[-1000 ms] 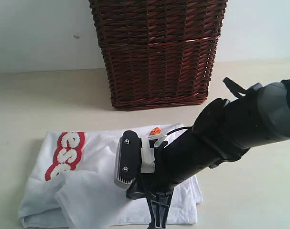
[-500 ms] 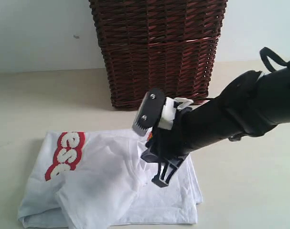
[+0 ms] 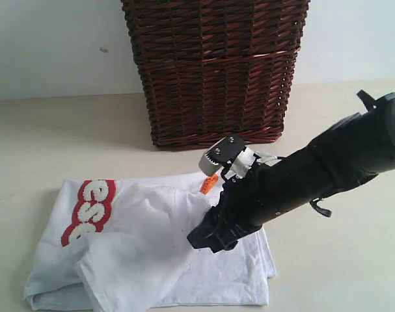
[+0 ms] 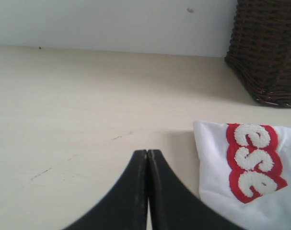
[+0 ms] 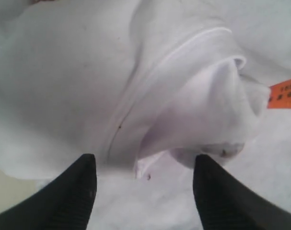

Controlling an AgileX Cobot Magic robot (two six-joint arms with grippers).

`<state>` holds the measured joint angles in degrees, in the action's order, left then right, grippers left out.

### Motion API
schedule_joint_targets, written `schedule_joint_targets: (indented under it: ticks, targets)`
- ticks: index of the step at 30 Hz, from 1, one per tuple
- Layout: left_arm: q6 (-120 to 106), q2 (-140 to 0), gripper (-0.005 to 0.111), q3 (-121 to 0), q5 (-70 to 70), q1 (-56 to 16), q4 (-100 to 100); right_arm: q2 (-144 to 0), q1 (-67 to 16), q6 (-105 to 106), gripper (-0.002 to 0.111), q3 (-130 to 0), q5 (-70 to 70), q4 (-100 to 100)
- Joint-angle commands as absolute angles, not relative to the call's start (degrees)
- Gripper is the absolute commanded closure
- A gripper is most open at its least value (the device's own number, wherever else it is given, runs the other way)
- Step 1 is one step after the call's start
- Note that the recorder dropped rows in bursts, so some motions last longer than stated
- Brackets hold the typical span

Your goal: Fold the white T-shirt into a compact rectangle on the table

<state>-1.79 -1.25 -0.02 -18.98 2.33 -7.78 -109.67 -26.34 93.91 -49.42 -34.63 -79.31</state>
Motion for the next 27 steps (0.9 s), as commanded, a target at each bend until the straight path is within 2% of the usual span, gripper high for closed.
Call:
schedule_joint_targets:
  ticks: [1, 5, 7, 9, 13, 14, 27]
  targets:
    - [-1.88, -1.43, 0.107, 0.0, -18.68, 2.15, -7.7, -112.1, -25.97, 101.73, 0.05, -49.59, -35.66, -91.16]
    - [-1.88, -1.43, 0.107, 0.0, -18.68, 2.15, -7.7, -115.25, -25.97, 102.18, 0.05, -51.42, -38.32, -94.37]
    - [-1.88, -1.43, 0.107, 0.0, -18.68, 2.15, -7.7, -116.36, -25.97, 100.6, 0.055, -52.47, -39.53, -93.68]
    - [-1.88, -1.43, 0.107, 0.0, -18.68, 2.15, -7.7, -116.42, -25.97, 97.8, 0.068, -53.08, -39.63, -91.72]
    - [-1.88, -1.43, 0.107, 0.0, -18.68, 2.15, -7.7, -115.29, -25.97, 95.71, 0.105, -54.43, -39.63, -83.7]
    - [-1.88, -1.43, 0.107, 0.0, -18.68, 2.15, -7.7, -114.93, -25.97, 95.24, 0.108, -54.71, -39.63, -82.15]
    - [-1.88, -1.43, 0.107, 0.0, -18.68, 2.15, -7.7, -102.0, -25.97, 88.15, 0.108, -56.45, -38.35, -68.99]
